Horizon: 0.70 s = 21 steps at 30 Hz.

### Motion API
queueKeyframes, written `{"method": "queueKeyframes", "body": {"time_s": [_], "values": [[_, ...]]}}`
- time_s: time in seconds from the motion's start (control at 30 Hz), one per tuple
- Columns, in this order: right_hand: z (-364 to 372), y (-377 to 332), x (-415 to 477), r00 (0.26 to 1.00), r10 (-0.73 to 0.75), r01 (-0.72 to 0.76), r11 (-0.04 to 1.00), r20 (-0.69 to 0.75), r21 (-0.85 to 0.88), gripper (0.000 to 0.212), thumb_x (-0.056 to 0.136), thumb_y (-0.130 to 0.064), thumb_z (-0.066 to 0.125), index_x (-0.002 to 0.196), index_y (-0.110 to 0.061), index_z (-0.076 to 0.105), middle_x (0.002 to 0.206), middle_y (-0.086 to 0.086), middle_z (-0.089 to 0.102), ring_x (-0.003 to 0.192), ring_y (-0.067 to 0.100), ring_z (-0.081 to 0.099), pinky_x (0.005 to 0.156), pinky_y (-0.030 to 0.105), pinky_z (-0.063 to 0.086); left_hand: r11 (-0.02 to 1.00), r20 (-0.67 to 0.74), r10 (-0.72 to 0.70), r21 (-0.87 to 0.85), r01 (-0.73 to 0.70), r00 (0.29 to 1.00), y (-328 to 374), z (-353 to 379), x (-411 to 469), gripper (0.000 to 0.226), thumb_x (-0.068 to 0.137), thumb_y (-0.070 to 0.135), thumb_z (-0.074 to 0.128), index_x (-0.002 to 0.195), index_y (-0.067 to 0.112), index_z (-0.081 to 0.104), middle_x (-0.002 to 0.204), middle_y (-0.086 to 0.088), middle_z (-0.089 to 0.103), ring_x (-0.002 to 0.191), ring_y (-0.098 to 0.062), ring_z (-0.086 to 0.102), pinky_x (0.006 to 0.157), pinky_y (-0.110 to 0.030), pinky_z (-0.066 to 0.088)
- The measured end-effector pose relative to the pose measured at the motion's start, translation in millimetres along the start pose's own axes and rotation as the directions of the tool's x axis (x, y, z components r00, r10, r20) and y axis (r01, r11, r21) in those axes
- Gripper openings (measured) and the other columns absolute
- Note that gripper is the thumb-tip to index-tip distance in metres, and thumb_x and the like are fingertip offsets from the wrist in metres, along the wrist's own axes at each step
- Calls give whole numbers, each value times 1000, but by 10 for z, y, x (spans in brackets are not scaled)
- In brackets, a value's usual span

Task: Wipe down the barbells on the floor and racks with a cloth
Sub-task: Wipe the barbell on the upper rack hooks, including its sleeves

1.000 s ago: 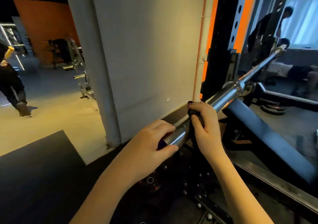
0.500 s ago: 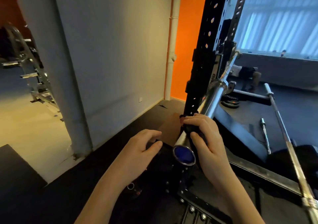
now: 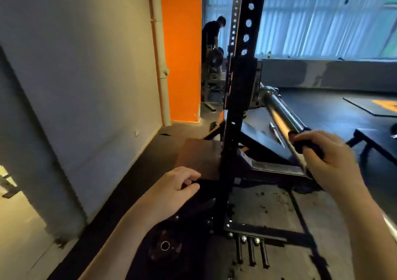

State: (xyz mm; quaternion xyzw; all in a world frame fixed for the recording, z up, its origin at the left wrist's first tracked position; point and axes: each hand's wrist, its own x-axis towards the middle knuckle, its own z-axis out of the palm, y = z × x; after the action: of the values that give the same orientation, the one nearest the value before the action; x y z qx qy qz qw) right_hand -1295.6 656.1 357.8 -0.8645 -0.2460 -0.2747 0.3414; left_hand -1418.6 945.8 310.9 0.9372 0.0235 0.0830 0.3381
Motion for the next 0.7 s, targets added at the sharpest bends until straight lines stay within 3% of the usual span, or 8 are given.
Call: {"method": "queueKeyframes", "body": {"time_s": [0.1,0.17,0.3,0.47,0.7], "values": [[14,-365,-211,999,32,-36,969,-17,-244,27,84,1,64,109,-6,68,109,17,65,104,36,55,86,45,44,1000,50,-24,5,23,998,-465,-337,-186,29,97,34,52,126,34,54,111,23,54,101,10,51,80,-6,39],[84,-645,-342,999,33,-41,965,-33,-258,30,83,2,65,112,-3,66,107,19,64,96,36,58,81,39,45,998,52,-49,-34,51,997,-749,-490,-241,29,98,34,51,126,34,55,111,21,55,100,10,51,79,-6,39],[390,-1090,-467,989,145,-146,984,-24,-104,31,88,-5,62,119,-4,61,92,9,60,69,15,55,60,20,39,994,81,-68,-80,74,994,-1177,-711,-319,29,98,35,50,126,34,54,113,20,56,100,11,51,76,-6,39],[1098,-1354,-418,962,273,-273,962,15,-7,26,92,-13,59,118,-10,62,80,-10,53,70,8,55,55,21,37,997,63,-44,-59,48,997,-1746,-1044,-194,33,98,33,50,130,29,53,118,15,57,103,7,53,85,-11,41],[2337,-1442,-102,924,381,-377,922,-33,93,23,94,-17,59,116,-14,61,81,-11,56,70,6,56,55,19,38,997,79,72,14,-74,994,-2529,-1498,619,35,98,27,51,133,24,51,125,12,53,104,5,48,75,-4,36]]}}
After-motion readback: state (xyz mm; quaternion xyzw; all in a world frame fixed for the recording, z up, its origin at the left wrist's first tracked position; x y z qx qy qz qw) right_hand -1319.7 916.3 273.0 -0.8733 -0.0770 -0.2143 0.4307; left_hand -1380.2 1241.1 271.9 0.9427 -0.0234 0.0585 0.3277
